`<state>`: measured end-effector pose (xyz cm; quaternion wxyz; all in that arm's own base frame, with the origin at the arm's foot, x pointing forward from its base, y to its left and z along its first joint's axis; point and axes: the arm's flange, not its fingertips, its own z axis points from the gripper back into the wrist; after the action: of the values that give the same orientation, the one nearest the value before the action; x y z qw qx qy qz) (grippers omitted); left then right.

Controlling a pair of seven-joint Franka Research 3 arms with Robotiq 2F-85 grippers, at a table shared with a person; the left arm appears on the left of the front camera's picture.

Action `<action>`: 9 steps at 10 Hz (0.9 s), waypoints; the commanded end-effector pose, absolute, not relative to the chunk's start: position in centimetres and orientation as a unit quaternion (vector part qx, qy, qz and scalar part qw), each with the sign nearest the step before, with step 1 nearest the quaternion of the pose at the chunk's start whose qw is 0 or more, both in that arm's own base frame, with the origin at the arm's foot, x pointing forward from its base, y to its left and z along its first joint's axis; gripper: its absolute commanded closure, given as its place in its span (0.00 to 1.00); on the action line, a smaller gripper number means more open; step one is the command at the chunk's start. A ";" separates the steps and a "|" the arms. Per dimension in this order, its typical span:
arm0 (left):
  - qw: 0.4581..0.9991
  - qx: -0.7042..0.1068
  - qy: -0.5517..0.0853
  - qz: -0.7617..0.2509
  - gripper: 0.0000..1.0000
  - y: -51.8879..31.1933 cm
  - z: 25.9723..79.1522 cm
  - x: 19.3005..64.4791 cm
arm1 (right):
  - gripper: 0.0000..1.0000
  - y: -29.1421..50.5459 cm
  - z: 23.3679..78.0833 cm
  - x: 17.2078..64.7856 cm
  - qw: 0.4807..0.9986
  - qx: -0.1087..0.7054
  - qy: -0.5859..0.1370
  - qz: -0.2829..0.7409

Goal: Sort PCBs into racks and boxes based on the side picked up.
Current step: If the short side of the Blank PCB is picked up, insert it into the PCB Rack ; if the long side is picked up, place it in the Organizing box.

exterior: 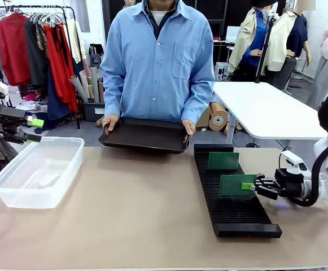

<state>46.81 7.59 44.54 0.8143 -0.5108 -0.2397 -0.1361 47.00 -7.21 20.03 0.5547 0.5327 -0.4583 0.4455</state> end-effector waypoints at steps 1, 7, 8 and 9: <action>0.814 -0.511 -0.239 -0.137 0.00 7.6 44.8 46.7 | 1.00 -6.7 19.6 47.6 0.551 0.525 -0.469 0.448; 0.814 -0.511 -0.239 -0.137 0.00 7.6 44.8 46.7 | 1.00 -6.4 19.1 47.8 0.553 0.528 -0.463 0.448; 0.814 -0.511 -0.239 -0.137 0.00 7.6 44.8 46.7 | 1.00 -6.4 19.0 47.9 0.554 0.528 -0.461 0.449; 0.814 -0.511 -0.239 -0.137 0.00 7.6 44.8 46.7 | 1.00 -6.3 18.8 47.9 0.557 0.525 -0.459 0.451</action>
<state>46.81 7.59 44.54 0.8143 -0.5108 -0.2397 -0.1361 47.36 -6.73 19.28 0.5540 0.5367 -0.4531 0.4468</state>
